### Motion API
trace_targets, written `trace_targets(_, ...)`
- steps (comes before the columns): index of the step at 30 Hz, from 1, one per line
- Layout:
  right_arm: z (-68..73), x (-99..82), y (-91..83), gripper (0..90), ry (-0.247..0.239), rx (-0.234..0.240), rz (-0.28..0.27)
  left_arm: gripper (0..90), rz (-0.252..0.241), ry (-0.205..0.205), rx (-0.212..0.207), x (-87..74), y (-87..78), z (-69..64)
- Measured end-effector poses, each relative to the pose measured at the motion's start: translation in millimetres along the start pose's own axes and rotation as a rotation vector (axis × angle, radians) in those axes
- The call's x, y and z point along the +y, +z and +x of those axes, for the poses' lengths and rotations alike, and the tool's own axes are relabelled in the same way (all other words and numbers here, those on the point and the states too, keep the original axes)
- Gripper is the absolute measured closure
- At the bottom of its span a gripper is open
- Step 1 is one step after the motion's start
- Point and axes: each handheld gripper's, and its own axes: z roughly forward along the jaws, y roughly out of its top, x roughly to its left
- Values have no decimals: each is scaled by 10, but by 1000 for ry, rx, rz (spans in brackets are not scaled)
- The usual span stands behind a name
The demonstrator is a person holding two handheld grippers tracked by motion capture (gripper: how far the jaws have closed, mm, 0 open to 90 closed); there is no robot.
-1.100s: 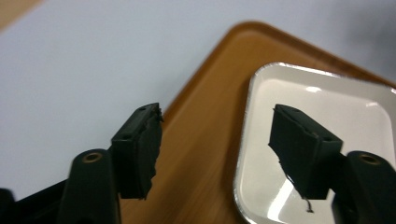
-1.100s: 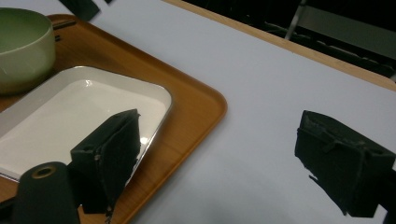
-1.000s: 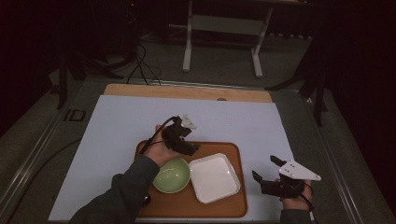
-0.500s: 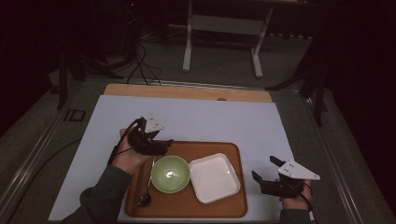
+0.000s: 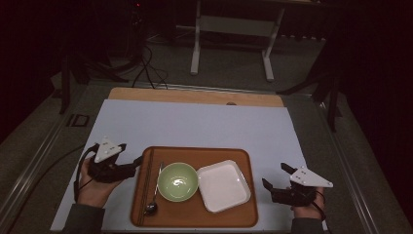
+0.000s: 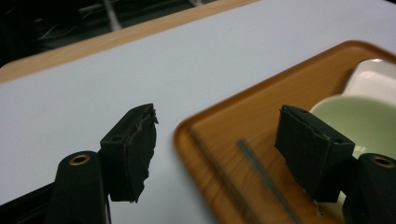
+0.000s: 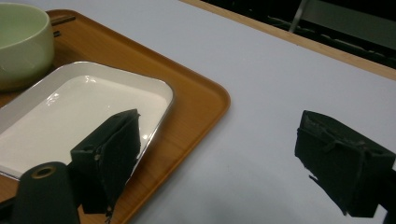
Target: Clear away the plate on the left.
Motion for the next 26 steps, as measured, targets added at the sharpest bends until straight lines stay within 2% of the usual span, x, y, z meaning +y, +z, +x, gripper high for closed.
trace_targets(2, 0, -1, 5, 137, 2, 0, 1, 289, -5, -36, 18, -124, -82, 71)
trace_targets(4, 0, 0, 7, 137, 2, 0, 2, 290, -8, -47, 21, -165, -111, 93)
trace_targets(5, 1, 1, 8, 137, 4, 0, 1, 290, -10, -79, 29, -308, -200, 151)
trace_targets(7, -3, -1, 11, 137, 3, -1, -3, 292, -12, -94, 36, -429, -269, 185)
trace_targets(10, -8, -3, 9, 137, 7, -2, -8, 295, -17, -140, 44, -616, -363, 237)
trace_targets(13, -12, -4, 12, 137, 9, -4, -11, 295, -3, -175, 64, -770, -436, 274)
trace_targets(17, -19, 0, 16, 137, 14, -5, -18, 298, -20, -206, 90, -824, -494, 311)
trace_targets(21, -31, -5, 15, 137, 24, -8, -24, 298, -22, -196, 141, -823, -483, 310)
trace_targets(25, -54, -22, 27, 137, 30, -9, -12, 288, -11, -198, 160, -816, -435, 325)
trace_targets(26, -61, -27, 33, 137, 35, -11, -7, 288, -6, -196, 177, -812, -419, 335)
